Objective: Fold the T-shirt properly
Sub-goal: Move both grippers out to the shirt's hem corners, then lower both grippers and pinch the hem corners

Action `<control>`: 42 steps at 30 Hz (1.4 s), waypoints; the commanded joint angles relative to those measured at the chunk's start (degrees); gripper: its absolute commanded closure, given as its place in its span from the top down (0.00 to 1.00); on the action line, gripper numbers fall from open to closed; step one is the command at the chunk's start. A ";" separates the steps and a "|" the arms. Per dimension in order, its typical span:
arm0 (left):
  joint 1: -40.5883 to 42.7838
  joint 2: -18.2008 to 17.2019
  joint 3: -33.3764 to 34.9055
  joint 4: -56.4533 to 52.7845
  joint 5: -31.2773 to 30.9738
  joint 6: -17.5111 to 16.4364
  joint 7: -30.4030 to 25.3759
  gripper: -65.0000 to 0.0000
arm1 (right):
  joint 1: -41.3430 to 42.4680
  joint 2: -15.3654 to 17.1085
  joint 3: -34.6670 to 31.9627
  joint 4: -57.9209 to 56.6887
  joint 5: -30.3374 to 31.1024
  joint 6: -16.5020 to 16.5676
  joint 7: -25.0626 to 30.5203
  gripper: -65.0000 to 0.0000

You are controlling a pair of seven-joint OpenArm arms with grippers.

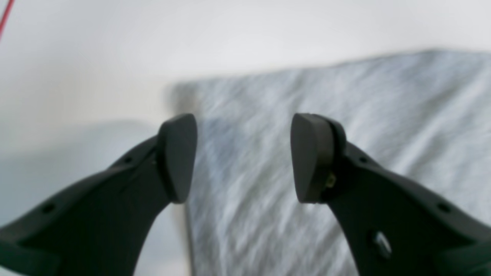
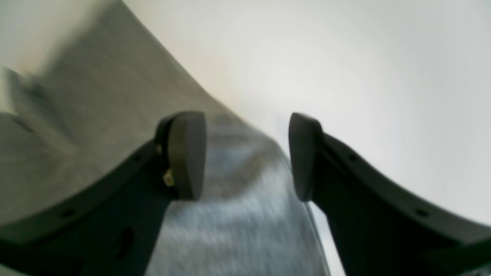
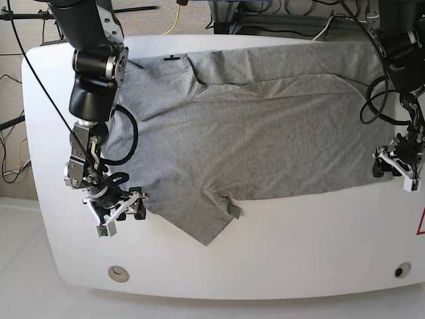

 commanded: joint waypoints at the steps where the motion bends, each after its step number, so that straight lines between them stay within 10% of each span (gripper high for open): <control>1: -3.42 -1.92 -0.75 -3.29 0.01 0.27 -2.94 0.58 | 6.50 1.08 -0.28 -7.13 -0.11 -0.96 3.14 0.52; 17: -7.45 -3.60 -0.40 -10.62 1.09 0.24 -10.53 0.73 | 11.24 0.90 0.20 -17.19 -0.14 -1.28 7.12 0.52; 42: -9.43 -3.04 0.77 -15.69 2.72 1.84 -14.29 0.61 | 8.53 0.07 0.10 -17.85 -0.21 -1.57 9.50 0.51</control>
